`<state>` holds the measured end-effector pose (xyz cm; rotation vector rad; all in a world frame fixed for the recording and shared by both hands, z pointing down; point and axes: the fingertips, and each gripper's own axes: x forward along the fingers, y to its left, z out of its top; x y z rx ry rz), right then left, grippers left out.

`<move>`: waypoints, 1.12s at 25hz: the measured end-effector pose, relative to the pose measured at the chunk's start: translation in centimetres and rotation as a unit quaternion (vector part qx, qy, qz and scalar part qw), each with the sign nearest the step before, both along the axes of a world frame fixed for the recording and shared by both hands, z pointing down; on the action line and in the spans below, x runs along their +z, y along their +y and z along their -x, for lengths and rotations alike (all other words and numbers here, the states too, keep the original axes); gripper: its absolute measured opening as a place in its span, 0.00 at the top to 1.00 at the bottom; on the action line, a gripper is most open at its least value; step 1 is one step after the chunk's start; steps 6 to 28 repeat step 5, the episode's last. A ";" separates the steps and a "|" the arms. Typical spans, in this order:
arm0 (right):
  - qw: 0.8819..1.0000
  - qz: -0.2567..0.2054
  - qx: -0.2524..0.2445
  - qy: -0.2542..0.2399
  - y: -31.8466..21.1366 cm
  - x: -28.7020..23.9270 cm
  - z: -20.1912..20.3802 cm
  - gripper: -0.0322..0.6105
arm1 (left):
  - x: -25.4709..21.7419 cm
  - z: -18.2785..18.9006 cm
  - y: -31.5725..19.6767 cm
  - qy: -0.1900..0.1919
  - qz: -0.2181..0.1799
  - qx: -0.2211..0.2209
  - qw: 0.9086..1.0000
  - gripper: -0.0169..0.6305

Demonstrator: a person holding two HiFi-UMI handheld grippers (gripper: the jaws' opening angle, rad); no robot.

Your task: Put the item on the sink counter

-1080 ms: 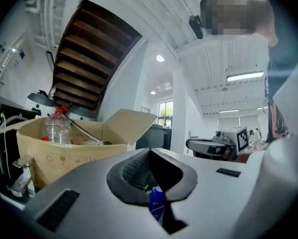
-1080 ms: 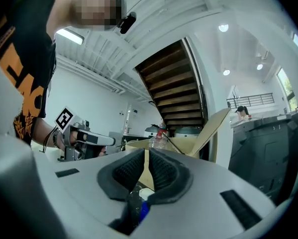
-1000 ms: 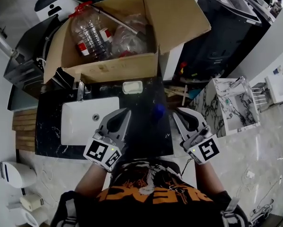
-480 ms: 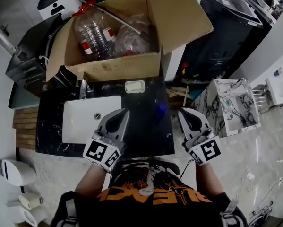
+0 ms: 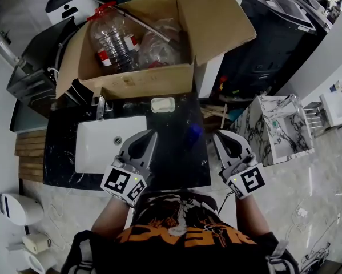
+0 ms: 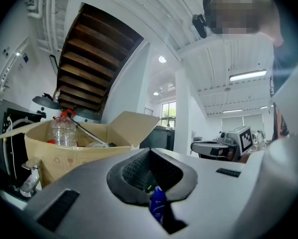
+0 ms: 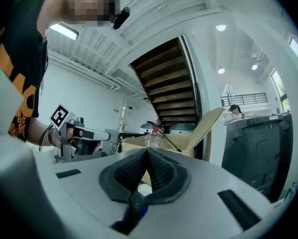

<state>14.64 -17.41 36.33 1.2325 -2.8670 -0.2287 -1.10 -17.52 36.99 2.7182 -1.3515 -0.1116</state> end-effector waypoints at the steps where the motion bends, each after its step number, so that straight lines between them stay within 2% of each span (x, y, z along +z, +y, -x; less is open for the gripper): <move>1: 1.000 0.001 0.000 0.001 0.0 0.0 0.0 0.93 | 0.0 0.0 0.0 0.000 0.000 0.001 1.000 0.95; 28: 1.000 0.000 0.000 0.003 0.1 -0.1 0.0 0.93 | -0.1 0.0 -0.1 0.001 0.000 0.000 1.000 0.95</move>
